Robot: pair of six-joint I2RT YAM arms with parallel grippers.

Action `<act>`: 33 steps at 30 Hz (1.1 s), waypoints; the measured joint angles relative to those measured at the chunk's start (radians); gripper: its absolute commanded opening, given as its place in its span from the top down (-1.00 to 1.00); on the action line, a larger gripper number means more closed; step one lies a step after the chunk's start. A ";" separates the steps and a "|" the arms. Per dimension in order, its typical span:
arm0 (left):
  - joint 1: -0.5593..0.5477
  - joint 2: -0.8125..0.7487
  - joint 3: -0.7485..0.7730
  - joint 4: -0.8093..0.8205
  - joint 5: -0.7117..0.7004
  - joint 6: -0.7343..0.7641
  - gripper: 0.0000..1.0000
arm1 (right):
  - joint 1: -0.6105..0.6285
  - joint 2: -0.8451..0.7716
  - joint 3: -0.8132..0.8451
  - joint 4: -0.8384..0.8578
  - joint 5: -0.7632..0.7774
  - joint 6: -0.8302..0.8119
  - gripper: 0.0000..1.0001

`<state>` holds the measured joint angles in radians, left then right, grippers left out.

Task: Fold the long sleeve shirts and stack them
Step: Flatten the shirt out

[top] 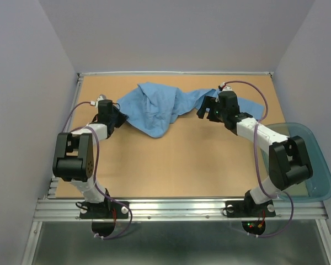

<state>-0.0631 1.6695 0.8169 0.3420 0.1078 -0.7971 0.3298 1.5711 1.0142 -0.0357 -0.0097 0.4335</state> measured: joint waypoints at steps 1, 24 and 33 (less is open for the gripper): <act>0.000 -0.009 0.008 -0.011 0.002 0.011 1.00 | 0.002 -0.004 -0.005 0.000 -0.007 0.006 -0.77; -0.071 -0.618 0.446 -0.330 0.033 0.319 1.00 | 0.097 -0.269 -0.017 0.007 -0.203 -0.029 -0.76; -0.171 -0.592 0.438 -0.417 -0.012 0.356 1.00 | 0.316 -0.176 -0.035 0.033 -0.183 -0.072 -0.66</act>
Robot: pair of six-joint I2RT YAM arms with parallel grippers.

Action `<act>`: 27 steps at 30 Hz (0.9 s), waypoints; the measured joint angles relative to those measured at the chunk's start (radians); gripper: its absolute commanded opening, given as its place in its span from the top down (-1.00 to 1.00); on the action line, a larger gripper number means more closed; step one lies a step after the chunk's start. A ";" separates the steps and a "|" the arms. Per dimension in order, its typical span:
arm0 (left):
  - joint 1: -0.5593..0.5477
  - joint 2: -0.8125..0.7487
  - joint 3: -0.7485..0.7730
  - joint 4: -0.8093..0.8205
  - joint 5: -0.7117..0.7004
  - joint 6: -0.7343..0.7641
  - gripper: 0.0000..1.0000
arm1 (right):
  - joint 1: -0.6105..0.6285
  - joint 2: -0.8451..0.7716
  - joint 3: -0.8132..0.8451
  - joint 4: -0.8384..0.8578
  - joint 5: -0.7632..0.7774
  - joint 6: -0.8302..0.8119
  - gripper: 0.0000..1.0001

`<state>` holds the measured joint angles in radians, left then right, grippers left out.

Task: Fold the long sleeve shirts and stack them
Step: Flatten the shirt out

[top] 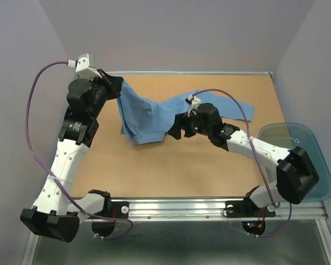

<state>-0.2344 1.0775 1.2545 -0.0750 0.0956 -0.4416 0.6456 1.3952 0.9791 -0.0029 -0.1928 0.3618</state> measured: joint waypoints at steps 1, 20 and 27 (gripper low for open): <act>0.000 -0.009 -0.006 -0.006 -0.008 -0.001 1.00 | 0.018 0.027 -0.011 0.008 0.012 0.009 -0.63; 0.000 -0.164 -0.090 -0.119 -0.156 -0.005 1.00 | -0.128 0.367 -0.055 0.251 0.202 0.582 -0.57; 0.000 -0.164 -0.090 -0.126 -0.178 -0.005 1.00 | -0.134 0.488 0.031 0.282 0.203 0.632 -0.42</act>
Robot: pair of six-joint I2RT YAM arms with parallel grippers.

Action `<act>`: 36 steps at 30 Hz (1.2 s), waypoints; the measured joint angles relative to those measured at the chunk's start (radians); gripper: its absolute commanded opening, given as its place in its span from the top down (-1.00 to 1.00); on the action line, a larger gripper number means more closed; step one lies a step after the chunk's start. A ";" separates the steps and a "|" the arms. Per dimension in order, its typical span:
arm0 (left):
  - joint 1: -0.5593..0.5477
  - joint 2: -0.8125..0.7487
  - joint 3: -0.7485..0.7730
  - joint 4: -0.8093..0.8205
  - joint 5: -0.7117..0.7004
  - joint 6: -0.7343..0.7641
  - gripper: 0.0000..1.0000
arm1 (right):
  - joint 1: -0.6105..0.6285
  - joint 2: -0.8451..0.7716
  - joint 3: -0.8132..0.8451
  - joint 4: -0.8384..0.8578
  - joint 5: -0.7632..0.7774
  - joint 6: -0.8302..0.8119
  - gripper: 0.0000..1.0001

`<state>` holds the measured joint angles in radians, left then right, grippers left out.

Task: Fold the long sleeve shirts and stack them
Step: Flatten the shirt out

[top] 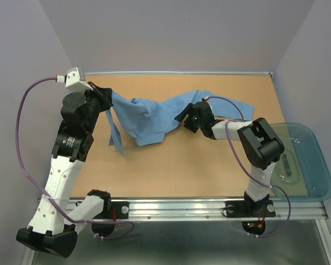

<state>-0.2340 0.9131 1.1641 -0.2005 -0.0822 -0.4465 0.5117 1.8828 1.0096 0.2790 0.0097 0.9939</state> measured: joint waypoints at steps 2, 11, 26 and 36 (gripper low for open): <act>0.000 0.000 0.000 0.000 -0.004 0.000 1.00 | 0.000 0.023 0.027 0.011 0.003 0.005 -0.26; 0.000 0.029 0.000 0.001 -0.043 -0.004 1.00 | -0.036 0.092 0.084 0.021 0.017 0.008 0.99; 0.232 0.443 0.621 0.095 0.102 -0.108 1.00 | -0.197 0.067 0.910 -0.250 -0.002 -0.290 0.99; 0.368 0.637 1.038 0.260 0.476 -0.254 1.00 | -0.304 -0.135 1.169 -0.243 -0.050 -0.465 0.99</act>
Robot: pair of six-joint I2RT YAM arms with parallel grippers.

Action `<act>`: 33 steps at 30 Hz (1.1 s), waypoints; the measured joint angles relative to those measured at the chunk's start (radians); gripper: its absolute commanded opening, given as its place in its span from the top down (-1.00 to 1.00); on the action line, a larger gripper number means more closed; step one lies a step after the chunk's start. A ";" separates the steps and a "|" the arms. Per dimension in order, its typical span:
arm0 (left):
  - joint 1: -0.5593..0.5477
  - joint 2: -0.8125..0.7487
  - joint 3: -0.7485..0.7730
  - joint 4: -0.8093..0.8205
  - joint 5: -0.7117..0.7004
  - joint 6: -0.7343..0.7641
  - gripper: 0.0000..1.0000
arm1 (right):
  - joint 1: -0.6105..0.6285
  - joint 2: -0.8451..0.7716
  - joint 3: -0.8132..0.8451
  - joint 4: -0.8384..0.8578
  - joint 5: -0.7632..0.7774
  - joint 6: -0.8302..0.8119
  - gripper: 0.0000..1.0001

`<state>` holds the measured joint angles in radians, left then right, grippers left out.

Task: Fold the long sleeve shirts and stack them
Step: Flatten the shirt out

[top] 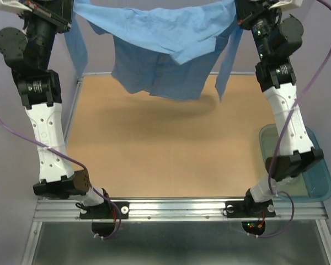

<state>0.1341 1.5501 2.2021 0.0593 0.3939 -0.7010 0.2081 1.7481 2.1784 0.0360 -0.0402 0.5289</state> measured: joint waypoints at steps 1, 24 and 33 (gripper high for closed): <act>0.014 -0.047 -0.072 0.016 0.019 -0.007 1.00 | 0.001 -0.054 -0.051 0.015 -0.013 -0.015 0.99; 0.044 -0.568 -1.044 -0.259 -0.091 0.138 1.00 | 0.015 -0.506 -1.058 -0.140 -0.235 0.010 0.99; 0.045 -0.056 -0.361 -0.254 -0.061 0.132 1.00 | 0.016 0.014 -0.349 -0.193 -0.179 -0.043 0.99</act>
<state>0.1787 1.4940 1.8412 -0.1951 0.3325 -0.5686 0.2237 1.7618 1.8297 -0.1566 -0.2192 0.4862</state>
